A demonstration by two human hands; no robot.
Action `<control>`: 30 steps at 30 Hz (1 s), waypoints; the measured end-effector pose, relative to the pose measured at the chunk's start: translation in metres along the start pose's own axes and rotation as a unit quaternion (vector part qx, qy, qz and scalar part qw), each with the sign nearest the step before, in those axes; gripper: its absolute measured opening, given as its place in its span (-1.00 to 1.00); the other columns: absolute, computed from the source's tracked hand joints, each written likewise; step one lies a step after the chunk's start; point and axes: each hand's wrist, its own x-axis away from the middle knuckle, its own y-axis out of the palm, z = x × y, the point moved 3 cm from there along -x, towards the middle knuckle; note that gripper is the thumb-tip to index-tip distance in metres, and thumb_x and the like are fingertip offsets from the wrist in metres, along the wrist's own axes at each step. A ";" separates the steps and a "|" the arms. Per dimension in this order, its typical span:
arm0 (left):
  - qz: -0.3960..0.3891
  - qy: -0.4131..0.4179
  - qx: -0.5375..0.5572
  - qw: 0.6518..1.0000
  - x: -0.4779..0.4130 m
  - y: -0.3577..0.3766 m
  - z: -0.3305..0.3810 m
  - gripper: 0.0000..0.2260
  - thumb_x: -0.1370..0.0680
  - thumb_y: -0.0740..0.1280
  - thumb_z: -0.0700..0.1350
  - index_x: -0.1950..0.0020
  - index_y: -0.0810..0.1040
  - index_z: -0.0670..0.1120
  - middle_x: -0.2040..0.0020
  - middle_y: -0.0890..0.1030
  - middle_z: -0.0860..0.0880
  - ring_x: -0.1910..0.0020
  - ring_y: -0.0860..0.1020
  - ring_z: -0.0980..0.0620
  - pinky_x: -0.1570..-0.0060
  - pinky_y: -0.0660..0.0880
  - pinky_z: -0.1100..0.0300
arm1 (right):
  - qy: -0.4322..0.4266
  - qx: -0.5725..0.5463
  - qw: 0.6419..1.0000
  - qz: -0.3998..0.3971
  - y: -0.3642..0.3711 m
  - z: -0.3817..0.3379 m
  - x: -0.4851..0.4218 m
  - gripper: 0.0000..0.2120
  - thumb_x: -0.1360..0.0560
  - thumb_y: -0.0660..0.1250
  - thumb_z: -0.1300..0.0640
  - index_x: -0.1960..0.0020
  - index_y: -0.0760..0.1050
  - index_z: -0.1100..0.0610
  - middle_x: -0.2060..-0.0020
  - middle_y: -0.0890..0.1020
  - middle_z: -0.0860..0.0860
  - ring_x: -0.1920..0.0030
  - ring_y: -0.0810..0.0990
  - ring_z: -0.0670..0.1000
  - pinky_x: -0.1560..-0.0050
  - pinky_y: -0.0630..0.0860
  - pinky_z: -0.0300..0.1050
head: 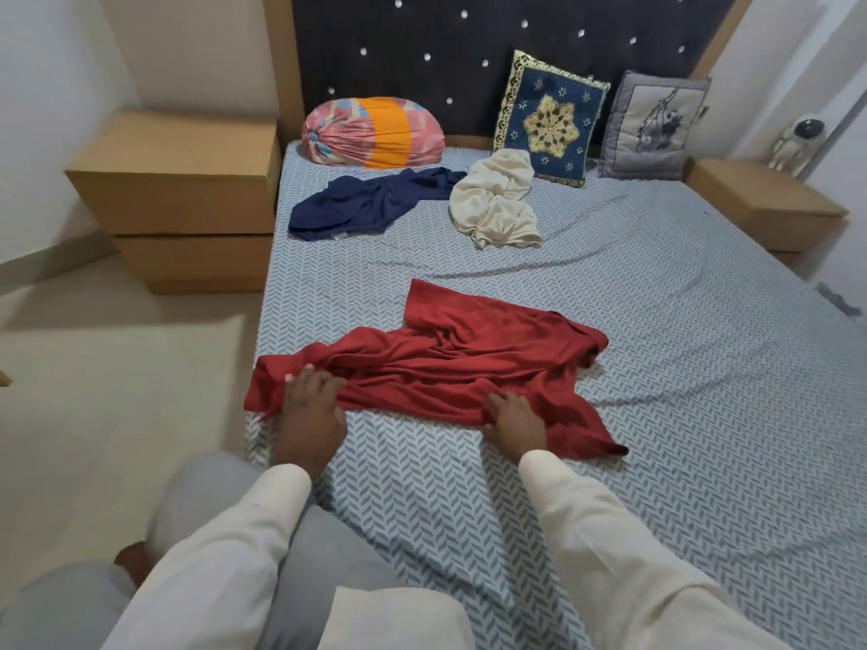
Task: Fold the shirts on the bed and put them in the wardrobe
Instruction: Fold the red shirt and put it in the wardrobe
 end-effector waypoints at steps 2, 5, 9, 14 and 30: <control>-0.030 0.027 0.023 0.999 0.003 0.001 0.011 -0.60 -0.30 0.24 -0.20 -0.10 0.63 -0.12 -0.06 0.62 -0.18 -0.23 0.52 -0.24 -0.40 0.23 -0.14 | 0.019 -0.015 0.998 0.051 -0.010 0.000 -0.001 -0.78 -0.44 0.29 0.04 -0.08 0.52 -0.02 -0.05 0.60 0.04 -0.10 0.57 0.14 0.02 0.51 -0.03; -0.093 0.057 0.105 0.988 0.002 0.002 0.031 -0.58 -0.43 0.35 -0.22 -0.29 0.55 -0.11 -0.26 0.56 -0.15 -0.33 0.46 -0.15 -0.43 0.19 0.07 | -0.021 -0.111 0.988 0.106 -0.043 -0.008 -0.007 -0.89 -0.44 0.23 0.03 0.14 0.47 0.06 0.22 0.65 0.07 0.16 0.61 0.15 0.17 0.47 -0.04; -0.162 0.126 0.163 0.965 -0.018 -0.005 0.075 -0.46 -0.51 0.37 -0.13 -0.48 0.35 -0.06 -0.43 0.44 -0.08 -0.43 0.36 -0.03 -0.46 0.16 0.14 | -0.161 -0.234 0.957 0.060 -0.113 -0.037 -0.003 -0.81 -0.41 0.14 0.06 0.32 0.35 0.15 0.41 0.46 -0.04 0.36 0.40 -0.11 0.24 0.34 -0.10; -0.133 0.134 0.196 0.962 -0.044 -0.041 0.101 -0.79 -0.48 0.22 -0.03 -0.07 0.54 0.05 0.05 0.65 0.04 0.08 0.61 -0.02 0.03 0.51 0.10 | -0.178 -0.215 0.957 0.076 -0.165 -0.047 -0.007 -0.79 -0.44 0.19 0.13 0.35 0.33 0.16 0.45 0.38 -0.09 0.40 0.34 -0.10 0.29 0.29 -0.10; 0.062 0.062 -0.055 0.995 -0.105 -0.183 0.057 -0.87 -0.49 0.38 -0.08 -0.03 0.60 0.01 0.04 0.67 -0.11 0.08 0.61 -0.18 0.20 0.41 0.11 | 0.048 0.020 0.972 0.228 -0.246 0.023 -0.028 -0.73 -0.44 0.28 0.16 -0.09 0.62 0.02 -0.09 0.62 0.15 -0.12 0.59 0.23 -0.10 0.49 0.04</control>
